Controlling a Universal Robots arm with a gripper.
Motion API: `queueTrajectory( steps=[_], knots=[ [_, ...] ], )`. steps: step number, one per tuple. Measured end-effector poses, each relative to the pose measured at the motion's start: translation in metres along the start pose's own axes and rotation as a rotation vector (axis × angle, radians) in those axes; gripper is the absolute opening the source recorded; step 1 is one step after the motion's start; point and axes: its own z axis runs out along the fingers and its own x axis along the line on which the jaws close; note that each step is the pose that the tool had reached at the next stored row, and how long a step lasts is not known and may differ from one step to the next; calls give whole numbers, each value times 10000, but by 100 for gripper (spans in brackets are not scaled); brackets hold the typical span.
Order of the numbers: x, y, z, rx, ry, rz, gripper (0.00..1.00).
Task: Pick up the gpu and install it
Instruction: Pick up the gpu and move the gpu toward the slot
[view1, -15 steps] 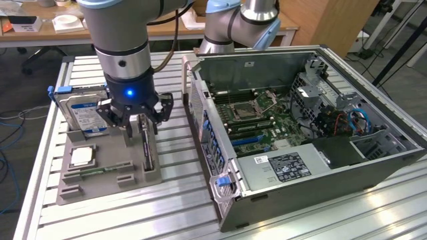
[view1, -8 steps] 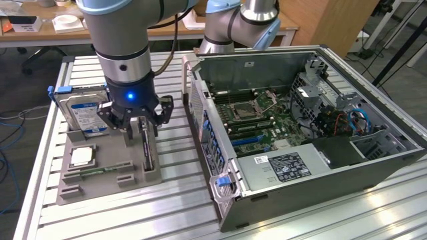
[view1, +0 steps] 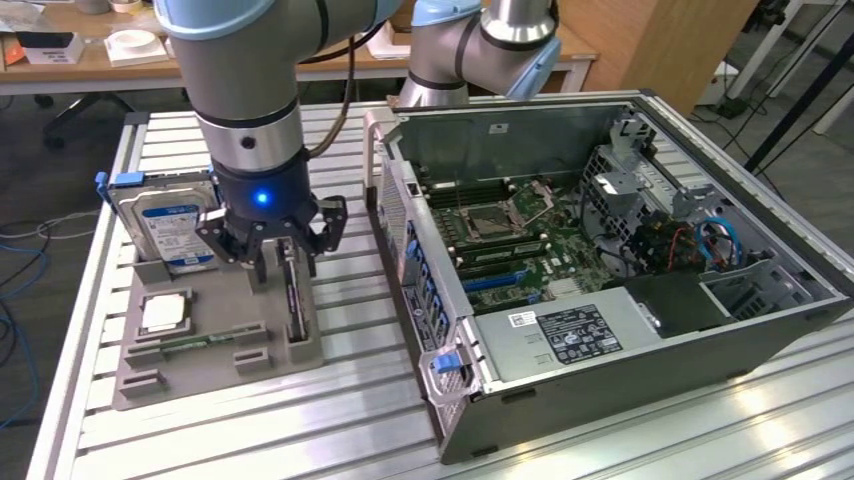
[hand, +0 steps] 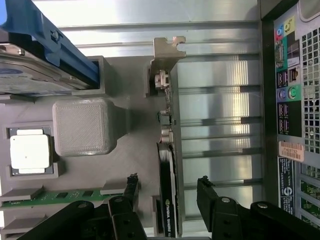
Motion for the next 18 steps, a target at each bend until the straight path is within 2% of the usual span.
queueTrajectory(
  steps=[18],
  knots=[
    [3, -5, 123, 17, -2, -1, 59]
  ],
)
